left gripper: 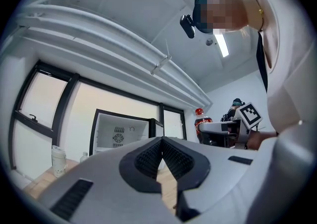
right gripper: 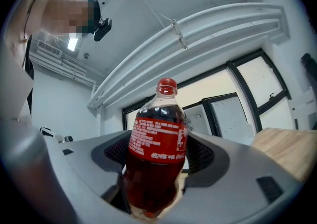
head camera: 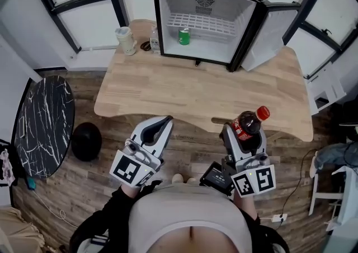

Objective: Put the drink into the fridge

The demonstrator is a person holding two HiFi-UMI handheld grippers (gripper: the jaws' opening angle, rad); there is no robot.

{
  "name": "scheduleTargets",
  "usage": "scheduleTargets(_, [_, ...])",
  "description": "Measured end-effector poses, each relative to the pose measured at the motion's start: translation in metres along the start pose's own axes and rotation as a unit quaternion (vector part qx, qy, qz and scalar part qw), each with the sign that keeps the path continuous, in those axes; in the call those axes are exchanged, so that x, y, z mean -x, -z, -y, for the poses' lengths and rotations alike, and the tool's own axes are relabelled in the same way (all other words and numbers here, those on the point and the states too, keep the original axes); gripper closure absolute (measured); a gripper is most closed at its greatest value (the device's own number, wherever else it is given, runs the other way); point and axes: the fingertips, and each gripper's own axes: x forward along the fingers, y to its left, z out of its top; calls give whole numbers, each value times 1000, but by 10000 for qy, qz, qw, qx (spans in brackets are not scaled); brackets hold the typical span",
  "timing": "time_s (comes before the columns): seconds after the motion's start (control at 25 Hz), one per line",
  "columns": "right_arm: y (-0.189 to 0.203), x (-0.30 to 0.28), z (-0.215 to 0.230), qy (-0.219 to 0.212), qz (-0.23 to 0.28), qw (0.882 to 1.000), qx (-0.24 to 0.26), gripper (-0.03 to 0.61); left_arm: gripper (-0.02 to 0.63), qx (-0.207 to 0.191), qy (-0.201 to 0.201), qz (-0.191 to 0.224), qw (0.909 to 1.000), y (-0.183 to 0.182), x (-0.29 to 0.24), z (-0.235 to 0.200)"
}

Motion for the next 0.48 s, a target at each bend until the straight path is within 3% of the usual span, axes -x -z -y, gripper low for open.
scheduleTargets(0.48, [1,-14,13,76,72,9999,94,238,609,47,165,-19,9999,13,-21,-12])
